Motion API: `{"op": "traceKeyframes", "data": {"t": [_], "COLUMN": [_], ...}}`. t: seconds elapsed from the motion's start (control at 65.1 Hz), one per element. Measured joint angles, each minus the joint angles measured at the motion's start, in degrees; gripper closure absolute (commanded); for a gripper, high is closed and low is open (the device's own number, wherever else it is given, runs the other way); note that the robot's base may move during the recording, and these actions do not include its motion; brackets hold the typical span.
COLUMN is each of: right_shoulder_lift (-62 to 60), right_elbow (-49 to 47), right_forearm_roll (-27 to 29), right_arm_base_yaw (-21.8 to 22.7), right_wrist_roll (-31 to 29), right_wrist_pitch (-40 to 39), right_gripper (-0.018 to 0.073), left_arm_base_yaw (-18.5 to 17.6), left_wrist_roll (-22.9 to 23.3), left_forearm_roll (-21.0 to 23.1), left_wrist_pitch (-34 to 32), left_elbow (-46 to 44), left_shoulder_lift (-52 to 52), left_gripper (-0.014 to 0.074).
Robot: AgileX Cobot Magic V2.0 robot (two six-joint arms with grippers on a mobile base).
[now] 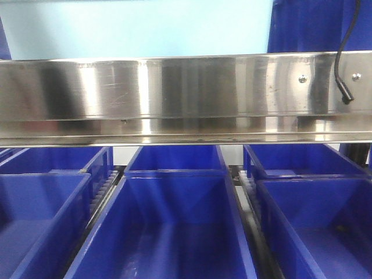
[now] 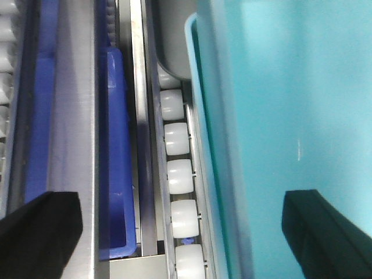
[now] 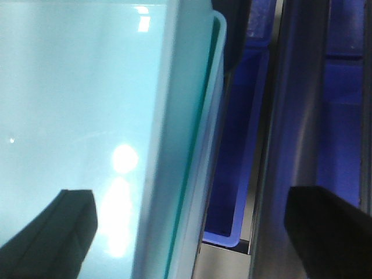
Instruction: Move two blue bins to right shelf middle
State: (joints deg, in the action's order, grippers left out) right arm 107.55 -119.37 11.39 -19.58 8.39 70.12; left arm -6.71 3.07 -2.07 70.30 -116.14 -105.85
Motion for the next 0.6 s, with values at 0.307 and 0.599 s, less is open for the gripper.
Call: {"op": "traceKeyframes", "data": {"t": [0.307,0.599], "right_shoulder_lift": [0.0,2.89], "right_elbow": [0.0,0.0], "right_forearm_roll": [0.07,0.29], "right_arm_base_yaw": [-0.57,-0.91], "right_wrist_roll": [-1.39,-1.75], "right_wrist_pitch": [0.0,0.0], "right_gripper": [0.0001,0.0001], "left_arm_base_yaw": [0.0,0.0], "left_wrist_roll": [0.0,0.0], "left_forearm_roll": [-0.78,-0.75], "left_wrist_pitch": [0.0,0.0], "left_elbow": [0.0,0.0], "left_shoulder_lift": [0.56,-2.84], "left_gripper": [-0.0013,-0.0013]}}
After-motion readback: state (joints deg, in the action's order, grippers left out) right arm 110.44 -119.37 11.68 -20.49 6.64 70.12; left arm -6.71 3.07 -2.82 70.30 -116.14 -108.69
